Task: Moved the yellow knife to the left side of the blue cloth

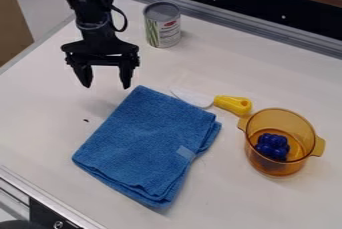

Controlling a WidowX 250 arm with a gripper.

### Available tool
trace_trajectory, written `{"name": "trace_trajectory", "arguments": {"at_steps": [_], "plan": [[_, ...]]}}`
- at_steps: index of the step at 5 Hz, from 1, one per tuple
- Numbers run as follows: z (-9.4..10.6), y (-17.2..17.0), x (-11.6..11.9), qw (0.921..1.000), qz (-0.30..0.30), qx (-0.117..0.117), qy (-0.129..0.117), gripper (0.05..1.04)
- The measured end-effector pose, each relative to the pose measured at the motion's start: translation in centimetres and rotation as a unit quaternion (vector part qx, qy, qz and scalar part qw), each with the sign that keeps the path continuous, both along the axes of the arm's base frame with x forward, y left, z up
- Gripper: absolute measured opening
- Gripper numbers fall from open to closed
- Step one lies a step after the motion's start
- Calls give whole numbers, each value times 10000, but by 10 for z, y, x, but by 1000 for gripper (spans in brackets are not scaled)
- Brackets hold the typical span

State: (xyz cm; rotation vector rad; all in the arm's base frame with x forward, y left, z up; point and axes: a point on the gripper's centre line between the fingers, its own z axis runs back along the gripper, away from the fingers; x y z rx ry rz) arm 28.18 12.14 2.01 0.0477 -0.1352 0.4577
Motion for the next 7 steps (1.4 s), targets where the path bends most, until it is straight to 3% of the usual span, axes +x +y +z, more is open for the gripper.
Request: {"name": "trace_trajectory", "arguments": {"at_steps": [1,3,4,5,6,7], "plan": [[-10,-2,-5,9998,61,-77,166,997],[1,-20,12,9953,928,-201,179,997],[6,-37,21,9850,1681,-374,134,997],[7,-63,33,9627,2592,-771,-119,997],[19,-91,45,9450,3025,-1243,-10,997],[18,-110,57,9205,3678,-1315,99,997]]}}
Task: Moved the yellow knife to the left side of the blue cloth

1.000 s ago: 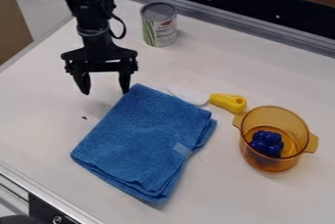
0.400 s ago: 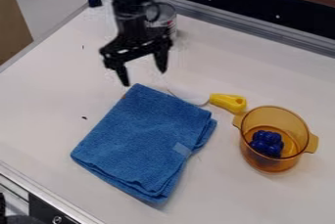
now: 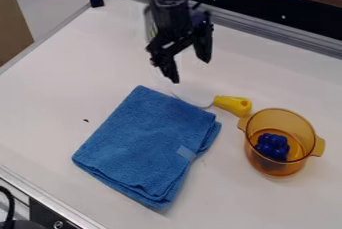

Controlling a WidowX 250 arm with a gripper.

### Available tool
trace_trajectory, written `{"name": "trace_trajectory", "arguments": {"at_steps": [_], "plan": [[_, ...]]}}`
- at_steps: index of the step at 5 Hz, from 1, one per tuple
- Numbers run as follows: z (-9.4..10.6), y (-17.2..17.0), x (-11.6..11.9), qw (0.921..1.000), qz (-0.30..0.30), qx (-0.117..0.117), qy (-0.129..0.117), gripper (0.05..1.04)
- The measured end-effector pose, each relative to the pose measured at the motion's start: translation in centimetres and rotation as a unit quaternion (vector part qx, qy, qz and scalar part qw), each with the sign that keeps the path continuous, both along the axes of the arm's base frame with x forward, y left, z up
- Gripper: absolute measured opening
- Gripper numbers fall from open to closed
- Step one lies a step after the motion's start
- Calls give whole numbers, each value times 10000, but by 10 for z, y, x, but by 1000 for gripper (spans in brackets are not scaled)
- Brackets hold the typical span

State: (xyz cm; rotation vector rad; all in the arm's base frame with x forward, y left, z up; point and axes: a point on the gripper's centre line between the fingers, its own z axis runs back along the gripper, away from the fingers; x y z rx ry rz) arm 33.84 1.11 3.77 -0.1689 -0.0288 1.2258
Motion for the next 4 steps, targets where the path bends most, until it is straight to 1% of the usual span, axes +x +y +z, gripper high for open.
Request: {"name": "trace_trajectory", "arguments": {"at_steps": [1,2,3,4], "plan": [[-9,-21,9,9968,792,6,-60,997],[-23,-37,19,9921,1251,-4,25,997],[-36,-44,19,9880,1539,-48,148,997],[-48,-49,18,9878,1532,15,270,997]]}}
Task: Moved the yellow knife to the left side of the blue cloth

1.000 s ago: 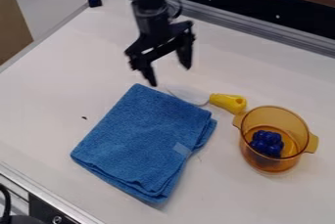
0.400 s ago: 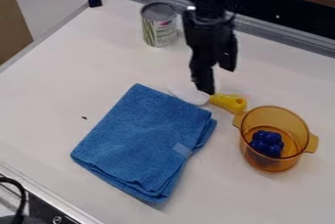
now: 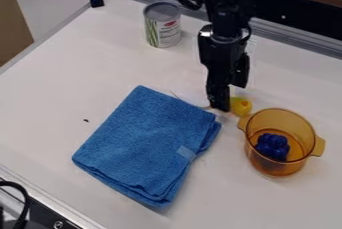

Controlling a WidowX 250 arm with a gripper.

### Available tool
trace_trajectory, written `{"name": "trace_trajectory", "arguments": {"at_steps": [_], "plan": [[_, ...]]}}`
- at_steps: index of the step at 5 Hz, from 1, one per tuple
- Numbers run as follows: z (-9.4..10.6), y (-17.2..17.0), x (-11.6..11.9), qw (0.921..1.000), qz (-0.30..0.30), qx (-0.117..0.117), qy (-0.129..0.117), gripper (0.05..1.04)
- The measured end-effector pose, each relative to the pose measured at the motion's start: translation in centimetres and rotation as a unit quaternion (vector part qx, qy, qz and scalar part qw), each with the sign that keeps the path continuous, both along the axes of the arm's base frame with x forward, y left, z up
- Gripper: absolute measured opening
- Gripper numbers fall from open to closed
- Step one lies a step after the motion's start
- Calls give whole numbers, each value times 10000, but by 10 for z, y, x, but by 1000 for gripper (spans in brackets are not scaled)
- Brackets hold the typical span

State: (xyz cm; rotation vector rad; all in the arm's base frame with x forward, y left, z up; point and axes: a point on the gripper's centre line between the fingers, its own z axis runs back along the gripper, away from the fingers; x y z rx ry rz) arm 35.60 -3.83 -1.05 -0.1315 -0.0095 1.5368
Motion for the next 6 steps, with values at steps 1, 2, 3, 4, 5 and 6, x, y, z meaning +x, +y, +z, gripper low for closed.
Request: {"name": "trace_trajectory", "arguments": {"at_steps": [1,2,3,4,5,6], "plan": [[-6,-1,2,9999,114,-6,-14,997],[-11,-3,7,9997,249,-39,15,967],[-11,-5,8,9996,279,-6,-27,705],[-12,-7,8,9998,189,-64,-47,424],[-11,0,14,9996,262,-85,-89,375],[-7,10,17,9996,255,-43,-78,375]]}}
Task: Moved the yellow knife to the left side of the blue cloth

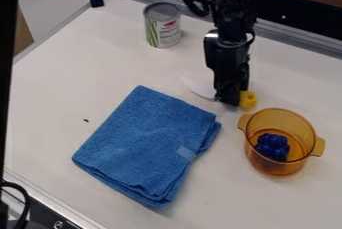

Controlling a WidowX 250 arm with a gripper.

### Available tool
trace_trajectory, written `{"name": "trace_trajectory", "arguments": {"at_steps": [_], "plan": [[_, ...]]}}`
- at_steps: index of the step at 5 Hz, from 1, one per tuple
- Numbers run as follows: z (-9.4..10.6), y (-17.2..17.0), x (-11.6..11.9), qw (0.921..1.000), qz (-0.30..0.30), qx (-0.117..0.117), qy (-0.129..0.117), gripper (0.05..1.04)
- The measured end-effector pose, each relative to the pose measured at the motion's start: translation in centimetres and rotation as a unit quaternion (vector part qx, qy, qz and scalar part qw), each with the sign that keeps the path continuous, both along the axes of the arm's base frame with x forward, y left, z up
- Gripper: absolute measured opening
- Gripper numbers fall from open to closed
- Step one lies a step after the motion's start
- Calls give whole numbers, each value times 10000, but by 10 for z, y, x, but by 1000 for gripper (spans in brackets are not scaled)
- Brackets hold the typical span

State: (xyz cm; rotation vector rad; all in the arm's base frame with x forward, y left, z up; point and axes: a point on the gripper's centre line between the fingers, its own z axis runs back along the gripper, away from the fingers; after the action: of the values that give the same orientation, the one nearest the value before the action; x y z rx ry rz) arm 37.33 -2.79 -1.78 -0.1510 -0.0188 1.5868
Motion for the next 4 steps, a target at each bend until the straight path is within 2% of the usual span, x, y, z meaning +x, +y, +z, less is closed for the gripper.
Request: {"name": "trace_trajectory", "arguments": {"at_steps": [1,3,4], "plan": [[1,20,-1,10000,-9,74,45,375],[18,78,-13,9976,610,197,246,370],[15,109,-24,9906,1343,246,127,362]]}}
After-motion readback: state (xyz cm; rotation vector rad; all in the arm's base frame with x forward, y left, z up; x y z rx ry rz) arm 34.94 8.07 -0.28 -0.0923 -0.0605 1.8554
